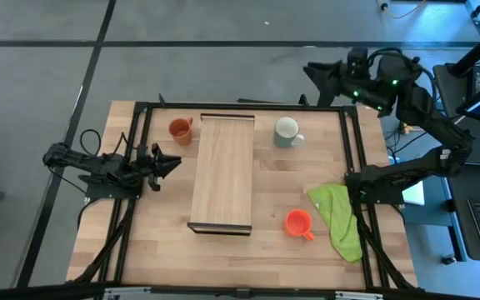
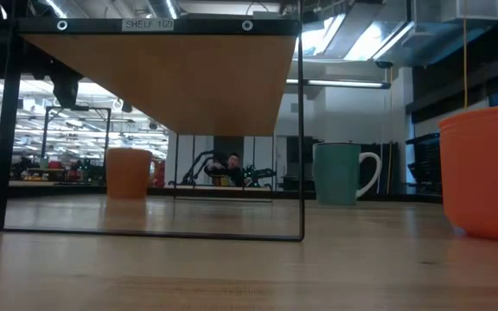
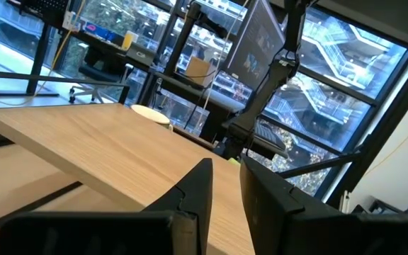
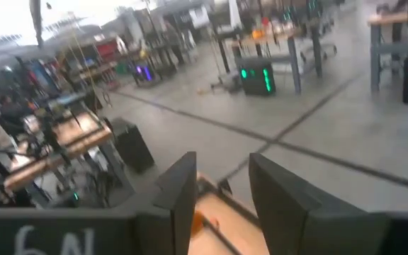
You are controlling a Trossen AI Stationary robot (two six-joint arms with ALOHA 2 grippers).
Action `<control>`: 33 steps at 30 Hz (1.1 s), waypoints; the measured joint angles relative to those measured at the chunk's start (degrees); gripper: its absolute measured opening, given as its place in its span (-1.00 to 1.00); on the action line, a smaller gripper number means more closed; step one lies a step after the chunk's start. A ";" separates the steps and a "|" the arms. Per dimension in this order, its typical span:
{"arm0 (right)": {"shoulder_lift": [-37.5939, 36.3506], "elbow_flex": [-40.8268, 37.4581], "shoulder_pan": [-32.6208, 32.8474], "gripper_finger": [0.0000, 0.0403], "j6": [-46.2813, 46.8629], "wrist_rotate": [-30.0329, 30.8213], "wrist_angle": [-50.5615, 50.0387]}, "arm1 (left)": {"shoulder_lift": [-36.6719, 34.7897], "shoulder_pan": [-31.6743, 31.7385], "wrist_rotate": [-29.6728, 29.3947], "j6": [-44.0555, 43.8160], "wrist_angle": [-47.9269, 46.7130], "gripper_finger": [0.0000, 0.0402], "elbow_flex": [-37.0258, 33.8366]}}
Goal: Stack small to large cups/mugs on shelf
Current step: Put the blue mug on the shelf
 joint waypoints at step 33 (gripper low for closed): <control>13.00 13.66 -13.50 -0.35 8.80 2.00 -40.30 | 0.00 -0.01 0.07 0.03 -0.03 -0.66 0.00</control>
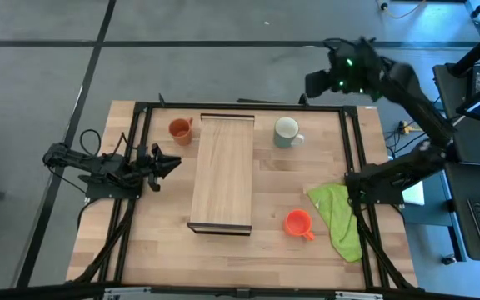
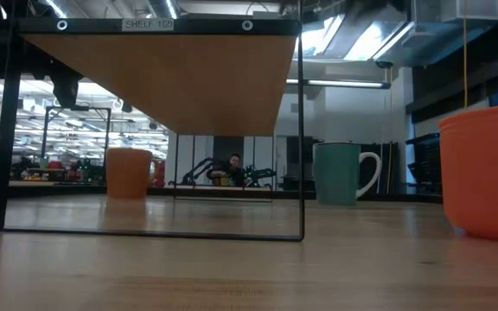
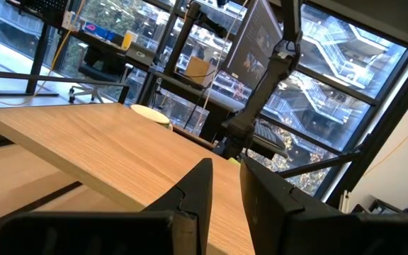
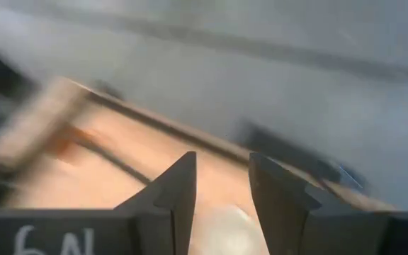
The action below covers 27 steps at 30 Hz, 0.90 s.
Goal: Stack small to large cups/mugs on shelf
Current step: Put the blue mug on the shelf
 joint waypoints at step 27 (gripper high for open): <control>24.76 0.79 -3.26 -0.35 -4.97 -12.09 -19.71 | 0.00 -0.01 -0.02 0.06 -0.70 -0.66 0.00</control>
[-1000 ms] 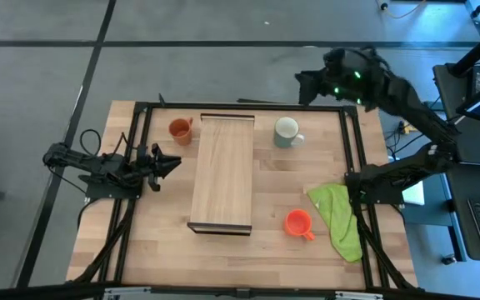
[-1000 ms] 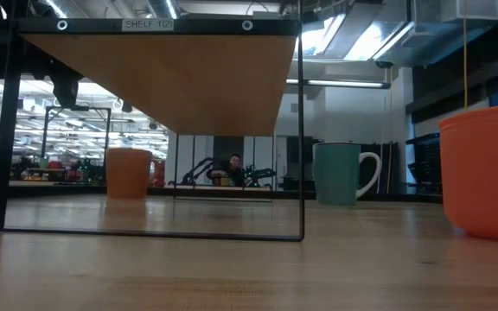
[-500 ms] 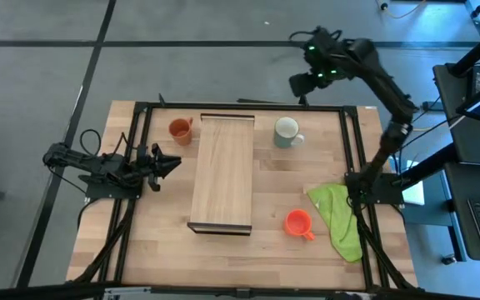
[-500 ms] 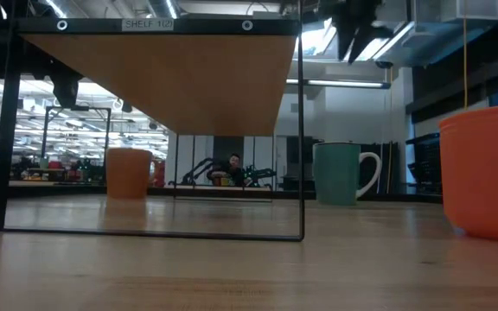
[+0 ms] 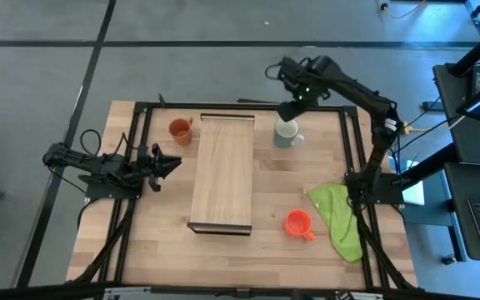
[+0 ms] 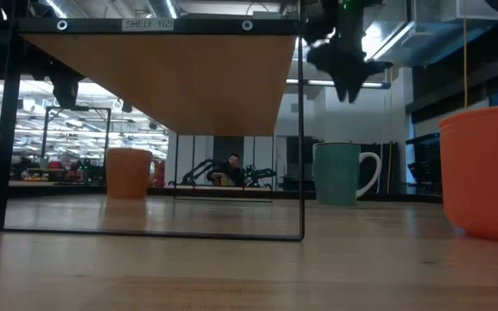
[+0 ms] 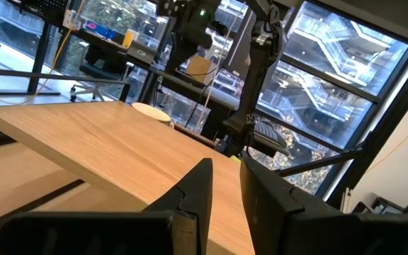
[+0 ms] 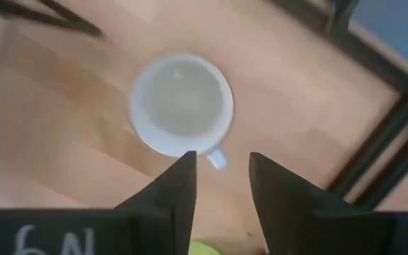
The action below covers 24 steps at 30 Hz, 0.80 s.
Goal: Stack small to large cups/mugs on shelf
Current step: Put the blue mug on the shelf
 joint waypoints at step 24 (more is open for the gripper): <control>-0.22 -15.08 -5.09 -0.35 -12.58 -2.29 18.47 | 0.00 0.00 3.46 5.51 0.06 -0.66 0.00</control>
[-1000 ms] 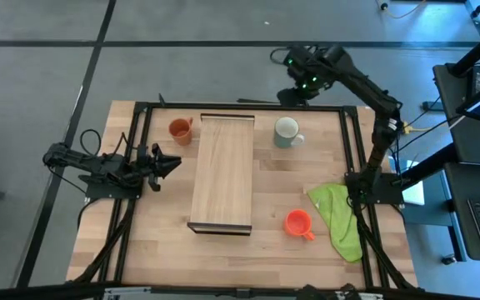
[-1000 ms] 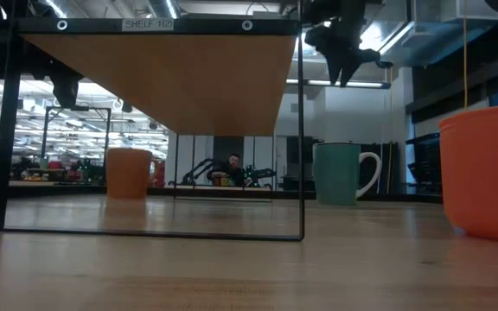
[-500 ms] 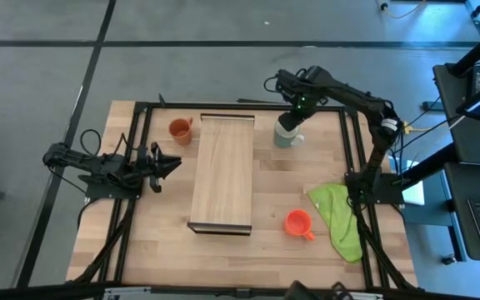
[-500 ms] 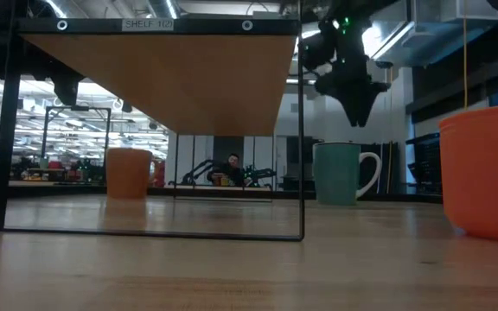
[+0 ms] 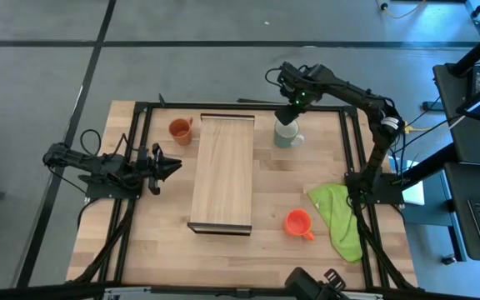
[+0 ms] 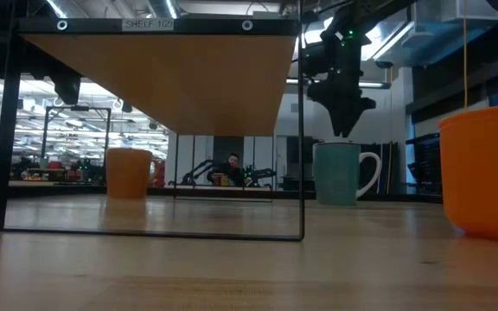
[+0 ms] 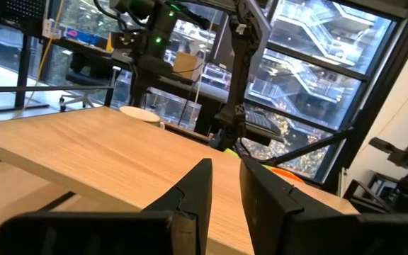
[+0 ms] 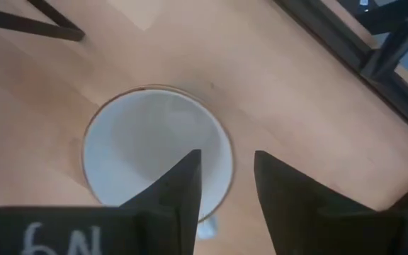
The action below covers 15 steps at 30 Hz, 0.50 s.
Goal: Stack small to large cups/mugs on shelf
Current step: Put the blue mug on the shelf
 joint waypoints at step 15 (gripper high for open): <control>0.22 -5.95 -0.05 -0.35 0.54 -2.92 4.11 | 0.00 0.02 -0.13 0.42 0.00 -0.66 0.00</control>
